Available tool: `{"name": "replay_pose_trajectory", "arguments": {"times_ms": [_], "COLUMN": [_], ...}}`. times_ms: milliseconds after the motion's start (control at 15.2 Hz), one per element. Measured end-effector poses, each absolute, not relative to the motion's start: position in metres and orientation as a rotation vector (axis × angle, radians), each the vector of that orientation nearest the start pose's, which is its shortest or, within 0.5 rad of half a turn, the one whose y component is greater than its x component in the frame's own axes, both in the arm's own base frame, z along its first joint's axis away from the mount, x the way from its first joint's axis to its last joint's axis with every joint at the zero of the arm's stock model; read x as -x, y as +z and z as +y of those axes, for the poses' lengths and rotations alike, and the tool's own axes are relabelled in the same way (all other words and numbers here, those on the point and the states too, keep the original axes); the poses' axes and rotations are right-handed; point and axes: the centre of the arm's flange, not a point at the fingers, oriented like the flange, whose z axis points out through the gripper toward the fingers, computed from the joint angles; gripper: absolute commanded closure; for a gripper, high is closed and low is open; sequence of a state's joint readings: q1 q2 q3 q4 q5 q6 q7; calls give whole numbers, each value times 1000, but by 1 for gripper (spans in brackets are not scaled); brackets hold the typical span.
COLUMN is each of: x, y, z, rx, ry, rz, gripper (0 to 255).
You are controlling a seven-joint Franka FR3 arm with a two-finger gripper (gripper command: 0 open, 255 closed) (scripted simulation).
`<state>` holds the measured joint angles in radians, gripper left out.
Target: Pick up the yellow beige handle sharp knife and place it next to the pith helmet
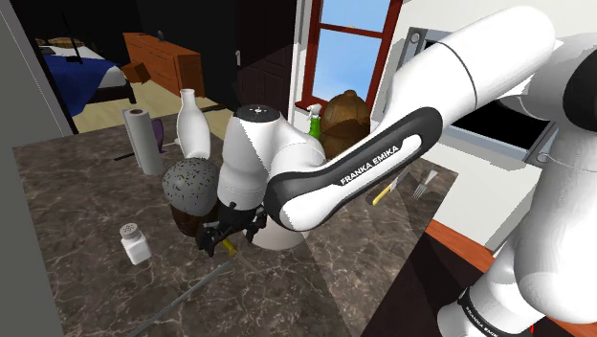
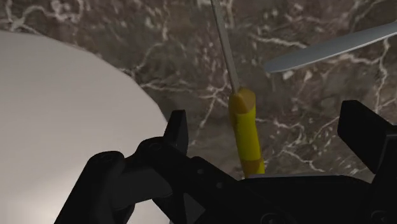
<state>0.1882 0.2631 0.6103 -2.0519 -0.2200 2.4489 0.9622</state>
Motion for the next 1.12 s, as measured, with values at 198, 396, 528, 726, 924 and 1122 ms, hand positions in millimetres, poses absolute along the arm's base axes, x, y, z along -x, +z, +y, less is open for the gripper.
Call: {"name": "replay_pose_trajectory", "arguments": {"times_ms": [198,396,528,726,924,1122], "x": [-431,-432,-432,-428,-425,-426], "y": [343,341,341,334,329,330], "z": [426,429,427,422,421,421], "rx": [2982,2985,2975,2991,3000,2999], "ry": [-206,-203,-209,-185,-172,-172], "rz": [50,49,49,60,63,61], "gripper": [0,0,0,255,255,255]}}
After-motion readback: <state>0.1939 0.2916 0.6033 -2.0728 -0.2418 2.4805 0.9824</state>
